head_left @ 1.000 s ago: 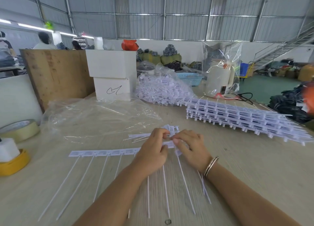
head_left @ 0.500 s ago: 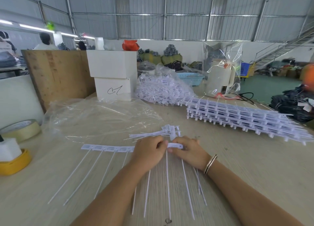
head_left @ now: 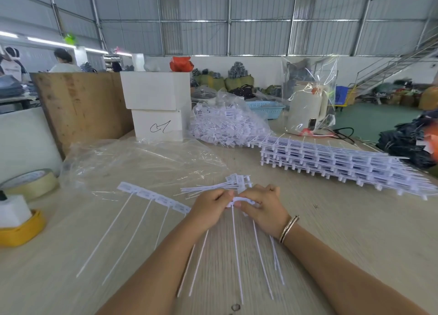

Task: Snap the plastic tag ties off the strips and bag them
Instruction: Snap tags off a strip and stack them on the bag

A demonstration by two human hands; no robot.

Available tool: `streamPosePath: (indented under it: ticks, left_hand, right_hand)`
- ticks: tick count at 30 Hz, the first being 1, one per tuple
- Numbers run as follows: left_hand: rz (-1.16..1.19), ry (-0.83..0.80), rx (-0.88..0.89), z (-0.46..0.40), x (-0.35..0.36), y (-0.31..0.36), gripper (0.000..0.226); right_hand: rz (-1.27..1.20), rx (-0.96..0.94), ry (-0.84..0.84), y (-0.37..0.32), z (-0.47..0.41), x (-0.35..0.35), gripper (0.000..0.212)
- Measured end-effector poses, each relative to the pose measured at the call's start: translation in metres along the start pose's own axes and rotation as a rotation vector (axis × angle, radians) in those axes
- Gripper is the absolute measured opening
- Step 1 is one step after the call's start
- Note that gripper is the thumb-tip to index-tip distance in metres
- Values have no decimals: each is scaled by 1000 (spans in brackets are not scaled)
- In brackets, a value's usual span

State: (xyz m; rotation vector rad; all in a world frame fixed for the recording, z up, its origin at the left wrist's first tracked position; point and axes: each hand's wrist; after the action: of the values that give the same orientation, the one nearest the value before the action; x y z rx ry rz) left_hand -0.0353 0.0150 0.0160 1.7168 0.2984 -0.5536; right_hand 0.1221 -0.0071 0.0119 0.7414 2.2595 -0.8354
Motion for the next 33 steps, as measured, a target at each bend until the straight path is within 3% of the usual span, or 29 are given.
streamPosePath:
  ticks: [7, 12, 17, 22, 25, 28, 30, 33]
  left_hand:
    - [66, 6, -39, 0, 0, -1, 44]
    - [310, 80, -154, -8, -10, -5, 39]
    - [203, 164, -110, -6, -3, -10, 45]
    - [43, 201, -52, -3, -1, -14, 35]
    - [-9, 218, -40, -1, -1, -13, 32]
    - [3, 207, -39, 0, -2, -12, 28]
    - [-11, 192, -38, 1, -3, -11, 28]
    - [-156, 168, 19, 3, -2, -7, 27]
  right_hand:
    - [45, -75, 54, -1, 0, -1, 23]
    - [-7, -44, 115, 3, 1, 0, 26]
    - [7, 76, 46, 11, 0, 2, 30]
    - [117, 192, -54, 28, 0, -10, 29]
    - [184, 228, -120, 37, 2, -8, 7]
    - [233, 218, -171, 41, 3, -1, 17]
    - [246, 208, -157, 39, 2, -2, 24]
    - [237, 157, -6, 32, 3, -6, 22]
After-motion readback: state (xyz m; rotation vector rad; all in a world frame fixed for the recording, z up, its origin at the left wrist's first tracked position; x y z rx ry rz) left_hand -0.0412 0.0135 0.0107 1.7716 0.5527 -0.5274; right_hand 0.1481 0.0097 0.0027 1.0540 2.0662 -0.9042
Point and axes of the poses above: each hand's wrist, its own z-axis away from the middle knuckle, its own x-axis out of the palm, y = z × x, and after that the axes turned 9 degrees about -x, right-handed
